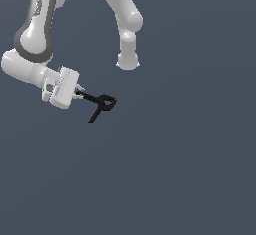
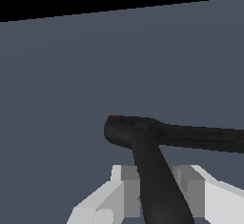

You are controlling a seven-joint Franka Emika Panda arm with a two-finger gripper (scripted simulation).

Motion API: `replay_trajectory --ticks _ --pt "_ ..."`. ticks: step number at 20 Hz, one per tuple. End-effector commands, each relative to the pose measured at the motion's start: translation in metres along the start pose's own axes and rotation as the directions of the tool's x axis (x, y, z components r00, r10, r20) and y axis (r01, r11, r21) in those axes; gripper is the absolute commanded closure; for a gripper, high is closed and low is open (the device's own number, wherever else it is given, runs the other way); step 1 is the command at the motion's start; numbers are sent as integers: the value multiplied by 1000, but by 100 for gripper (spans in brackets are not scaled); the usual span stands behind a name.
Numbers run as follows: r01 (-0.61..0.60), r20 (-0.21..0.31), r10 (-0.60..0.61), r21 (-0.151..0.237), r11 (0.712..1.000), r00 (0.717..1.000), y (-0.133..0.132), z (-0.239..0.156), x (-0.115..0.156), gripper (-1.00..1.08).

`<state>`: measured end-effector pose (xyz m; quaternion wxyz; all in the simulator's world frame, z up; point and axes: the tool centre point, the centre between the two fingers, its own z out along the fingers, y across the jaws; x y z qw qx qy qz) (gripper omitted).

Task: Pick up the object and move it to a goal position.

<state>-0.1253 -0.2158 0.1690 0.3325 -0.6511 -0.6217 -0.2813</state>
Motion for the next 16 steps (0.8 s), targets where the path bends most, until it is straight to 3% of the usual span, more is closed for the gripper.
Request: replay_trajectory --ticks 1,16 --pt "1 1 -1 0 1000 1000 0 -1 3 108" --pt "1 1 -1 1 1000 1000 -2 -24 55 108"
